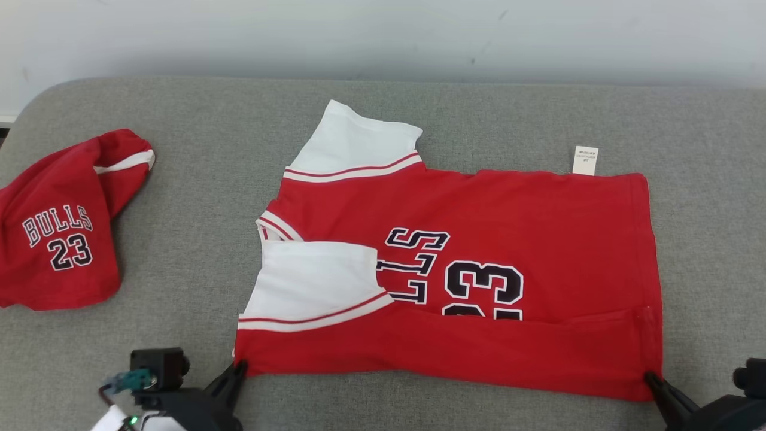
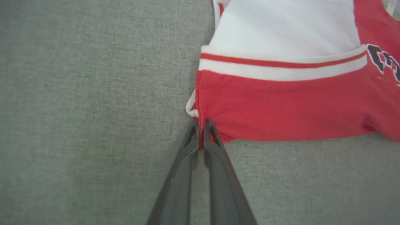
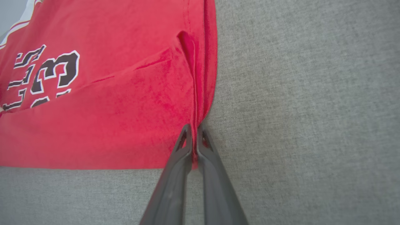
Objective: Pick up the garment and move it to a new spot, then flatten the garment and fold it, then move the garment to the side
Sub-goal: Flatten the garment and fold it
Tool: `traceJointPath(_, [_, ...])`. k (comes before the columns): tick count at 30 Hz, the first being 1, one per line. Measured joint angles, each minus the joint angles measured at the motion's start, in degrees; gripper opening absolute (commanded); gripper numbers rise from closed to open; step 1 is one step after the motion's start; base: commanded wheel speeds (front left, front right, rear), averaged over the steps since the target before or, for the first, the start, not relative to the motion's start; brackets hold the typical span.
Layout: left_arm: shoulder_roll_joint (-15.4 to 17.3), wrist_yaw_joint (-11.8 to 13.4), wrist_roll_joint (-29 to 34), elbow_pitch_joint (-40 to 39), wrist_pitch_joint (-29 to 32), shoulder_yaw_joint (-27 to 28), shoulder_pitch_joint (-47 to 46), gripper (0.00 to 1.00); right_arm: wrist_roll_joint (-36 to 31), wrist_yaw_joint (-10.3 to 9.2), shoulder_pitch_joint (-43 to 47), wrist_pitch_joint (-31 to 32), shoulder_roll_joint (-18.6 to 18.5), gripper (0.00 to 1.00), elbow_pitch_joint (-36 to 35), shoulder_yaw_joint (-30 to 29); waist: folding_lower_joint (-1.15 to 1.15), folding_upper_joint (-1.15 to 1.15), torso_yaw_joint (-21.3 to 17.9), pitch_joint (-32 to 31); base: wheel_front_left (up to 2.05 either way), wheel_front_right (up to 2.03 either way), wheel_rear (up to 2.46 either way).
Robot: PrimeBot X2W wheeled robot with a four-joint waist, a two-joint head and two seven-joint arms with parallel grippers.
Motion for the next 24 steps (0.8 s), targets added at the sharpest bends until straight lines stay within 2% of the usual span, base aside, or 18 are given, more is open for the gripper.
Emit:
traceJointPath(5, [2.1,-0.1,-4.1,-4.0,1.2,2.2,3.3,0.00,1.0,0.00,1.4,2.7,0.0,0.00,-1.9,-2.0,0.00,0.00,0.3,-0.4,0.00,0.00,0.00])
traceJointPath(9, [5.4,0.5,-5.6,-7.4,3.0,3.3,6.1,0.00,4.3,0.03,3.6,6.0,0.1,0.00,-3.5,-3.3,0.00,0.00,0.7,-0.7,0.00,0.00,0.00])
traceJointPath(11, [6.0,0.5,-5.8,-8.3,3.2,3.4,6.6,0.00,5.2,0.04,4.5,6.8,0.1,0.00,-4.3,-3.7,0.00,0.00,0.8,-0.9,0.00,0.00,0.00])
traceJointPath(13, [7.5,0.8,-6.9,-10.4,4.2,3.6,8.4,0.00,7.2,0.05,7.5,9.5,0.1,0.00,-7.0,-4.7,0.00,0.00,1.1,-1.5,0.00,0.00,0.00])
traceJointPath(18, [9.3,1.8,-8.5,-14.2,5.6,3.6,12.1,0.00,9.0,0.05,11.9,13.2,0.1,0.00,-11.2,-6.5,0.00,0.00,0.9,-2.4,0.00,0.00,0.00])
traceJointPath(24, [10.7,3.6,-9.3,-17.0,5.6,4.0,15.7,0.00,10.8,0.05,16.6,15.5,0.1,0.00,-11.8,-5.7,-0.01,0.00,0.4,-2.9,0.00,0.00,0.00])
